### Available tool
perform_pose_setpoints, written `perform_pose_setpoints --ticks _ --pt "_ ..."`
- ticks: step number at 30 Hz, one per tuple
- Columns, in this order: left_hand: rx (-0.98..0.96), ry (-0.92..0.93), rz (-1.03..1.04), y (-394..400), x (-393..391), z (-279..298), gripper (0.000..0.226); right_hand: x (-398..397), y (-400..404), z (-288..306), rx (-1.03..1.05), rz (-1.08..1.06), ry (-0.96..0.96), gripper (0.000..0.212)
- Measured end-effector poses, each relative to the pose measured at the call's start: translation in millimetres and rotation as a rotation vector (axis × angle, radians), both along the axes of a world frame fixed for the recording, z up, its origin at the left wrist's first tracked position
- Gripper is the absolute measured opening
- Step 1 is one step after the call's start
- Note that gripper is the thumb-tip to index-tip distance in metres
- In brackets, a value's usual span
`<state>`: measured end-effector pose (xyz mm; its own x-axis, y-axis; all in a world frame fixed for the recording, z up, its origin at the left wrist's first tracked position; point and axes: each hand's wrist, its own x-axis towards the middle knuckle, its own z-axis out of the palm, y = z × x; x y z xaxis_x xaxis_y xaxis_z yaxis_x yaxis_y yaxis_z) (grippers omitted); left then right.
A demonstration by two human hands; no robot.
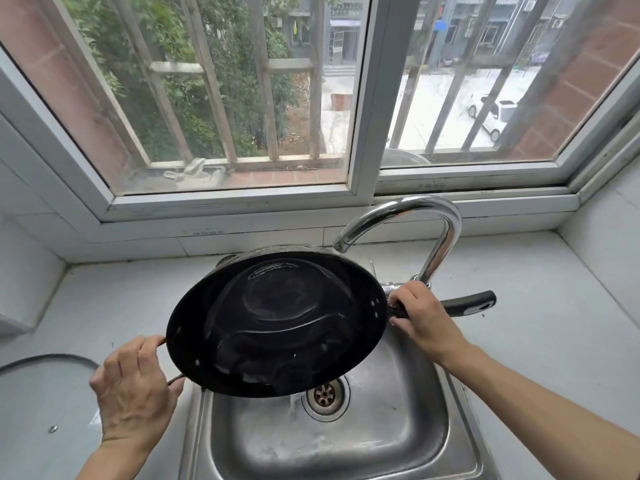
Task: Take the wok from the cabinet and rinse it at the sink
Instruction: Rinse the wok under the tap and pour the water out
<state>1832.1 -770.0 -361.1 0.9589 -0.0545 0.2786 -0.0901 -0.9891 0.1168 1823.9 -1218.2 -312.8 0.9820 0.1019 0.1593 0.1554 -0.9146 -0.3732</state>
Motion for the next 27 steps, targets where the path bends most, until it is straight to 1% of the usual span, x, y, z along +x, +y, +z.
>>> perform_pose_setpoints --ticks 6,12,21,27 --pt "-0.021 0.028 0.024 4 -5 -2 0.113 3 0 3 -0.01 0.025 -0.022 0.035" --pt "-0.008 0.044 0.003 3 -4 -1 0.113 -9 -2 -2 -0.004 0.028 -0.018 0.035" --pt "0.012 0.056 -0.086 -10 -5 6 0.115 -42 -12 -6 0.035 -0.02 0.005 0.034" --pt "0.019 0.067 -0.176 -29 1 20 0.113 -67 -26 -7 0.085 -0.084 0.03 0.033"
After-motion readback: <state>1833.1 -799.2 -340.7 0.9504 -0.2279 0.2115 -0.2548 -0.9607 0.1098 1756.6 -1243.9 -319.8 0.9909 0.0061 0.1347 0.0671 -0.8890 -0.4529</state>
